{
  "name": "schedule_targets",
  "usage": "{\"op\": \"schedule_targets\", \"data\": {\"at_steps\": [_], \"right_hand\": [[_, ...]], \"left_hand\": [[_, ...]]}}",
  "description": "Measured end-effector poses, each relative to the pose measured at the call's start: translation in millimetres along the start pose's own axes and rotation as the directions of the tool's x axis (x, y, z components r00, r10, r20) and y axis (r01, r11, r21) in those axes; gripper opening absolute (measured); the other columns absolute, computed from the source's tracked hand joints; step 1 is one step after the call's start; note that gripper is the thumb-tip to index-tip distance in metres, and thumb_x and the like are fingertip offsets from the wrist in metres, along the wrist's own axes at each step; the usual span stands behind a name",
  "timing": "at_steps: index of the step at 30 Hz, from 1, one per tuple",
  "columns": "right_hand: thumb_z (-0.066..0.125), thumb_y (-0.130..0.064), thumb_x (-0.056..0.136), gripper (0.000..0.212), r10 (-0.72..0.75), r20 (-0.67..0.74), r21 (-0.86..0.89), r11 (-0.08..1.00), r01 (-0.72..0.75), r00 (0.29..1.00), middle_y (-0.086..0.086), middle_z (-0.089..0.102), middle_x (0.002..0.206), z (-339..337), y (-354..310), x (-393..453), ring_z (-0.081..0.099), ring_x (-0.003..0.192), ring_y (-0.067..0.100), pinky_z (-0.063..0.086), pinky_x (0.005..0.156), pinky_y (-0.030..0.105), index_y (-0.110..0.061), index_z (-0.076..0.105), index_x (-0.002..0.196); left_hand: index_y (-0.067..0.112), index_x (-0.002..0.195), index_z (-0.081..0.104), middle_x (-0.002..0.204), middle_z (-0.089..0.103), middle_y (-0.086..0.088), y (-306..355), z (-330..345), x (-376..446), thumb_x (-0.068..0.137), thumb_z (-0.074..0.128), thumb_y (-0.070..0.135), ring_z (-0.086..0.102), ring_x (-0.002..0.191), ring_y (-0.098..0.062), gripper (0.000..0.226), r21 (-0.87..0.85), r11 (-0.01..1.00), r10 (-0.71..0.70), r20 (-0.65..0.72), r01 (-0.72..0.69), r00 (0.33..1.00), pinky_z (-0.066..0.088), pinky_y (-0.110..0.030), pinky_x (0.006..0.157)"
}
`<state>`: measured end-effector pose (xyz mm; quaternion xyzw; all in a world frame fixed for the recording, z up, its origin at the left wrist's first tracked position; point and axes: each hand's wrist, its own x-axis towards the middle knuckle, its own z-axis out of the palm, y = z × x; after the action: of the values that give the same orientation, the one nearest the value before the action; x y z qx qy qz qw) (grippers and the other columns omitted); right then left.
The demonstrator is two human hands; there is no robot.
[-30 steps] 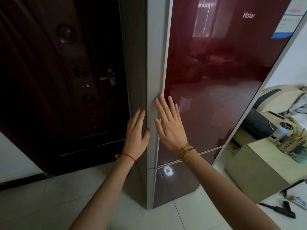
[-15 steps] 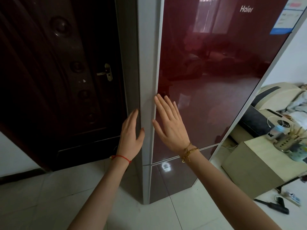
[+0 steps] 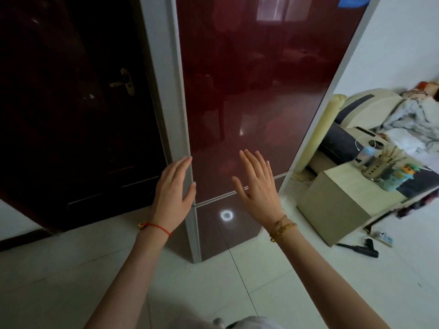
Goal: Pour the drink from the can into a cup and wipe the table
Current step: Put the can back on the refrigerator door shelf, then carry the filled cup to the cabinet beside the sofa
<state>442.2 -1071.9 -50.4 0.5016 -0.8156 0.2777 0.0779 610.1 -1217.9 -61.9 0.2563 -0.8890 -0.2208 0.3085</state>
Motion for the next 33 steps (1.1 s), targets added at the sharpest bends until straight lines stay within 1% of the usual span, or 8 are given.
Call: {"op": "schedule_targets", "data": {"at_steps": [7,9,12,16,20,25,29,33], "right_hand": [[0.033,-0.049,0.1,0.061,0.188,-0.02,-0.03,0.982,-0.188,0.982,0.001,0.03,0.157,-42.4,29.4,-68.0,0.014,0.149,0.019,0.016,0.122,0.044,-0.018,0.025,0.152],[0.028,-0.052,0.098,0.063,0.253,-0.042,-0.054,0.965,-0.255,0.967,0.001,0.033,0.155,-51.2,34.1,-91.2,0.018,0.148,0.02,0.018,0.121,0.044,-0.018,0.028,0.151],[0.035,-0.048,0.1,0.059,0.361,-0.071,-0.085,0.927,-0.366,0.93,0.001,0.034,0.155,-59.5,36.2,-129.5,0.019,0.148,0.021,0.02,0.12,0.045,-0.016,0.031,0.15],[0.037,-0.046,0.101,0.058,0.481,-0.112,-0.126,0.861,-0.493,0.869,0.003,0.037,0.153,-61.0,21.1,-188.9,0.022,0.147,0.023,0.024,0.119,0.047,-0.014,0.033,0.149],[0.029,-0.051,0.098,0.062,0.611,-0.17,-0.139,0.761,-0.633,0.773,0.004,0.04,0.151,-55.5,-19.7,-245.2,0.026,0.145,0.024,0.026,0.118,0.046,-0.013,0.037,0.147],[0.028,-0.051,0.098,0.061,0.743,-0.252,-0.134,0.607,-0.783,0.62,0.003,0.044,0.148,-55.5,-72.2,-318.4,0.028,0.144,0.025,0.026,0.118,0.043,-0.014,0.04,0.145],[0.037,-0.045,0.099,0.052,0.809,-0.333,-0.123,0.472,-0.873,0.484,0.002,0.049,0.142,-68.6,-105.7,-369.0,0.035,0.139,0.025,0.028,0.116,0.038,-0.014,0.046,0.14],[0.037,-0.043,0.098,0.051,0.837,-0.42,-0.078,0.352,-0.933,0.351,0.002,0.051,0.14,-81.1,-135.6,-423.3,0.037,0.137,0.024,0.033,0.115,0.042,-0.013,0.046,0.139]], "left_hand": [[0.015,0.146,0.042,0.145,0.047,-0.003,36.9,29.7,-19.4,0.095,0.058,0.015,0.039,0.137,-0.016,0.054,-0.099,0.99,0.113,0.124,-0.101,0.986,0.03,-0.026,0.114],[0.015,0.144,0.044,0.143,0.049,-0.003,44.5,36.7,-24.7,0.094,0.058,0.013,0.042,0.135,-0.017,0.052,-0.133,0.983,0.151,0.166,-0.13,0.974,0.034,-0.031,0.114],[0.015,0.143,0.046,0.142,0.051,-0.003,53.9,44.8,-34.0,0.094,0.057,0.014,0.043,0.134,-0.019,0.051,-0.164,0.971,0.208,0.231,-0.173,0.95,0.035,-0.036,0.113],[0.014,0.142,0.047,0.142,0.051,-0.003,65.0,49.5,-56.2,0.094,0.058,0.014,0.041,0.133,-0.019,0.05,-0.211,0.95,0.29,0.328,-0.229,0.899,0.029,-0.026,0.111],[0.014,0.141,0.048,0.142,0.051,-0.003,68.3,45.6,-82.3,0.094,0.058,0.013,0.043,0.132,-0.02,0.048,-0.259,0.92,0.384,0.442,-0.295,0.81,0.024,-0.021,0.108],[0.011,0.138,0.052,0.138,0.055,-0.005,79.1,37.0,-121.7,0.093,0.058,0.011,0.045,0.127,-0.021,0.046,-0.362,0.859,0.51,0.533,-0.362,0.676,0.025,-0.018,0.106],[0.011,0.137,0.053,0.135,0.057,-0.007,97.8,34.2,-150.2,0.094,0.058,0.011,0.047,0.127,-0.022,0.043,-0.454,0.8,0.6,0.576,-0.393,0.555,0.031,-0.027,0.109],[0.011,0.136,0.054,0.134,0.058,-0.007,126.2,40.2,-181.3,0.094,0.058,0.013,0.049,0.127,-0.023,0.042,-0.543,0.725,0.689,0.585,-0.424,0.428,0.032,-0.029,0.111]]}}
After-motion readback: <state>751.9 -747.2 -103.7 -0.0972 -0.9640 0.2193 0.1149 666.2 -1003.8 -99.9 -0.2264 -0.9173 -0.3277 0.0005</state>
